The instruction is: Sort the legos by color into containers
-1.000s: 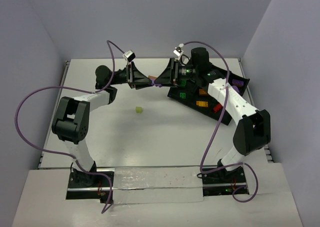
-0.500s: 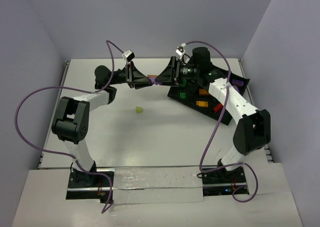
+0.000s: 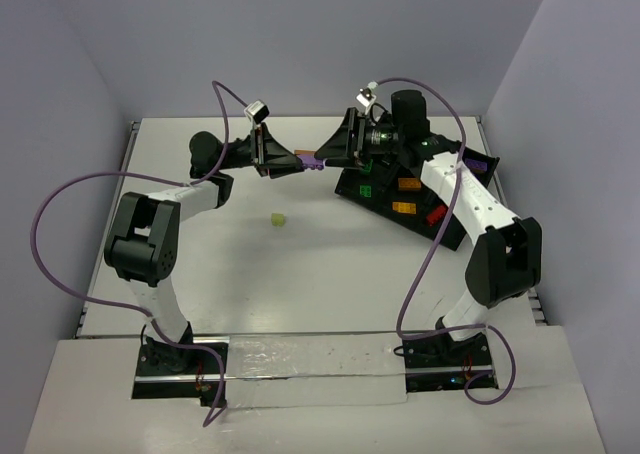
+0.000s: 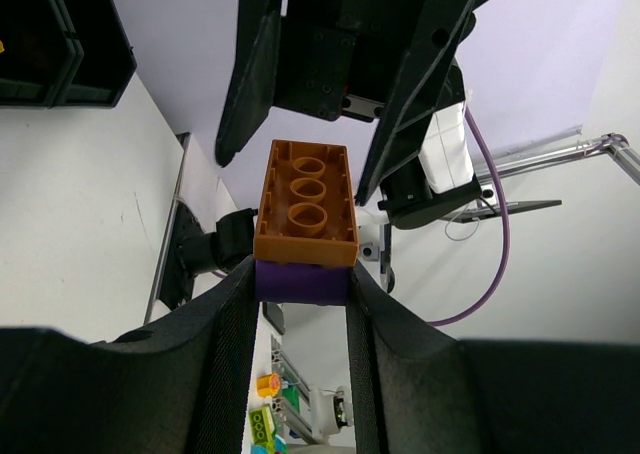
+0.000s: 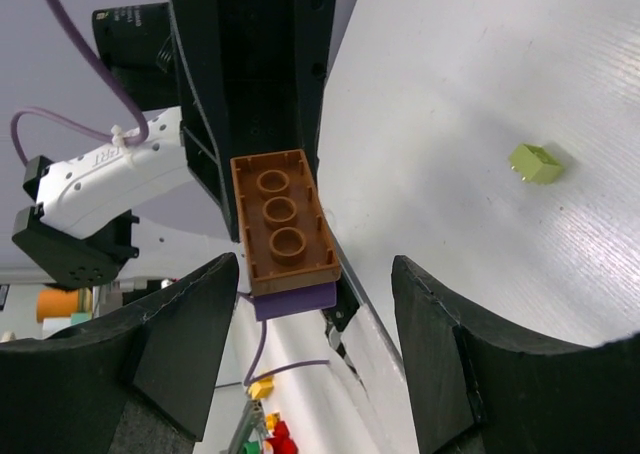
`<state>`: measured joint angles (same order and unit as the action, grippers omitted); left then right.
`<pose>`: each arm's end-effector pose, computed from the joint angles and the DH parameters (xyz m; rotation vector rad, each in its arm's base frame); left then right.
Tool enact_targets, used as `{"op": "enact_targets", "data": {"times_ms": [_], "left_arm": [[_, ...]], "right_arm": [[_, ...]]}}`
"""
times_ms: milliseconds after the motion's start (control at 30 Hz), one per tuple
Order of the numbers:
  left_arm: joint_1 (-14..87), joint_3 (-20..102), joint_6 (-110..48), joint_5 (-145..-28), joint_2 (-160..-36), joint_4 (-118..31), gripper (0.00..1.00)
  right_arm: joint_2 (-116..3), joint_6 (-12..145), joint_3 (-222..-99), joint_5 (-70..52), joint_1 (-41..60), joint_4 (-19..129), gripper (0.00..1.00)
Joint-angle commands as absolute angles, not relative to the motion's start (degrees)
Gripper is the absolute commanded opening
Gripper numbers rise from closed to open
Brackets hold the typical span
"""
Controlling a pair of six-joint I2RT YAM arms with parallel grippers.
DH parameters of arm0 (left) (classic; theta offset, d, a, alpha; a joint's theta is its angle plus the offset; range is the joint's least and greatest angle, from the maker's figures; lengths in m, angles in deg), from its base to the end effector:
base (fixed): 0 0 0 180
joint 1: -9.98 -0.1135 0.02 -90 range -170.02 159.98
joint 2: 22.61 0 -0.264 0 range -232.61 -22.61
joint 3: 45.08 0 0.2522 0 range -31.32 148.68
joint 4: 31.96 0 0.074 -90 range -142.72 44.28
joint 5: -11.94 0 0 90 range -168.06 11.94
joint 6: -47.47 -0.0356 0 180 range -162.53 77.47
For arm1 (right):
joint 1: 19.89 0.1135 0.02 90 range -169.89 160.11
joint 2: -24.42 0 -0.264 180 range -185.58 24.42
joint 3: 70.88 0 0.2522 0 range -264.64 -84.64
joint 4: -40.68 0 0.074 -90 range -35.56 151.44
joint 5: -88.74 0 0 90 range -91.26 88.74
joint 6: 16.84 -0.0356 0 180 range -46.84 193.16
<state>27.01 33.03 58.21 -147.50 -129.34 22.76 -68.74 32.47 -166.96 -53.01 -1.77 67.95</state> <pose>0.3680 -0.1476 0.2836 0.2059 1.9083 -2.2224 0.3467 0.1429 0.3503 -0.2294 2.1506 1.5259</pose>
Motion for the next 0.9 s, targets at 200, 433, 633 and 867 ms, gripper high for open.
{"op": "enact_targets", "data": {"times_ms": [200, 433, 633, 867], "left_arm": [[26.5, 35.4, 58.1, -148.1, -129.0, 27.5, 0.0], [26.5, 35.6, 58.7, -148.2, -129.0, 28.2, 0.0], [26.6, 35.4, 58.9, -148.3, -128.9, 28.2, 0.0], [26.6, 35.1, 58.6, -148.2, -128.5, 28.1, 0.0]], "right_arm": [[-70.6, 35.2, -172.5, -57.5, -2.2, 69.1, 0.66], [-71.3, 33.2, -170.8, -57.7, -2.2, 66.0, 0.53], [-71.6, 31.3, -170.3, -58.8, -2.2, 63.3, 0.49], [-71.2, 25.4, -167.2, -62.7, -2.1, 54.7, 0.15]]}}
